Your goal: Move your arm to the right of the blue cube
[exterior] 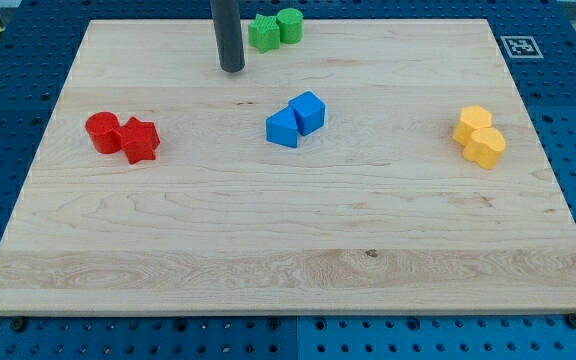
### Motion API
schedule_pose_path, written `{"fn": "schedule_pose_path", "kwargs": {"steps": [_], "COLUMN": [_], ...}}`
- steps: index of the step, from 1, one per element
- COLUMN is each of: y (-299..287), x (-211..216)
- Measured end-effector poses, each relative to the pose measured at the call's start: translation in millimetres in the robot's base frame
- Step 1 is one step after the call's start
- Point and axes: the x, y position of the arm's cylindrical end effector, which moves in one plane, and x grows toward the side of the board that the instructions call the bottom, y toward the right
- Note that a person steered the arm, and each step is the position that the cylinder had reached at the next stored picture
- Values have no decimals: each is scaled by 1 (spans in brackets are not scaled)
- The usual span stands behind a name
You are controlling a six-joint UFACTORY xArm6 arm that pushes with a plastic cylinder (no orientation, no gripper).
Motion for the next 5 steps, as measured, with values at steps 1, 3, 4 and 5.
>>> {"fn": "schedule_pose_path", "kwargs": {"steps": [1,3,4,5], "y": [0,19,29,31], "x": [2,6,6,9]}}
